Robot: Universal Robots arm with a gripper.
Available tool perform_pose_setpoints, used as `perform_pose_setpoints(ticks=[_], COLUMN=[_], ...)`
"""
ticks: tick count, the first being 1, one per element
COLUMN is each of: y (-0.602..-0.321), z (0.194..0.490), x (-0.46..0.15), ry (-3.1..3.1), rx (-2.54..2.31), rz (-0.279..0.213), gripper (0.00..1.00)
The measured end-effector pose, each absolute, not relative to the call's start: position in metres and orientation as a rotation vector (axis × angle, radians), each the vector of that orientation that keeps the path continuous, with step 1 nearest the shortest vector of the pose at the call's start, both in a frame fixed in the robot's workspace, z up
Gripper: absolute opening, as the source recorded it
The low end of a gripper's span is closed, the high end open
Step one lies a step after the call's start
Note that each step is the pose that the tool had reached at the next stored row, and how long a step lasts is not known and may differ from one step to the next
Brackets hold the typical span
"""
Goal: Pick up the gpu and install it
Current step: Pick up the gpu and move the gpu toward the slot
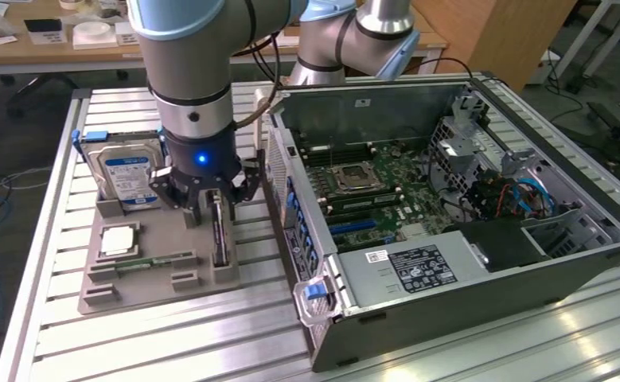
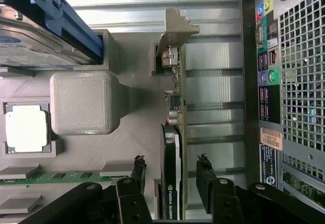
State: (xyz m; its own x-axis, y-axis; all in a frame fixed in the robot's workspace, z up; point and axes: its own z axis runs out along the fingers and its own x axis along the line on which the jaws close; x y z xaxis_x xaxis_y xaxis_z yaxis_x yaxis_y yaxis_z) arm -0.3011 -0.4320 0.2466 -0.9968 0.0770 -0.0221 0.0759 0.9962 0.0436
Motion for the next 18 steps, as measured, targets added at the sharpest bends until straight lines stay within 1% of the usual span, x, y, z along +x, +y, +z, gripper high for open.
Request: perform_pose_setpoints(ticks=[18], y=[-0.432], z=[0.234], x=[-0.301], ry=[3.112], rx=[0.173], rz=[0.066], gripper=[0.53])
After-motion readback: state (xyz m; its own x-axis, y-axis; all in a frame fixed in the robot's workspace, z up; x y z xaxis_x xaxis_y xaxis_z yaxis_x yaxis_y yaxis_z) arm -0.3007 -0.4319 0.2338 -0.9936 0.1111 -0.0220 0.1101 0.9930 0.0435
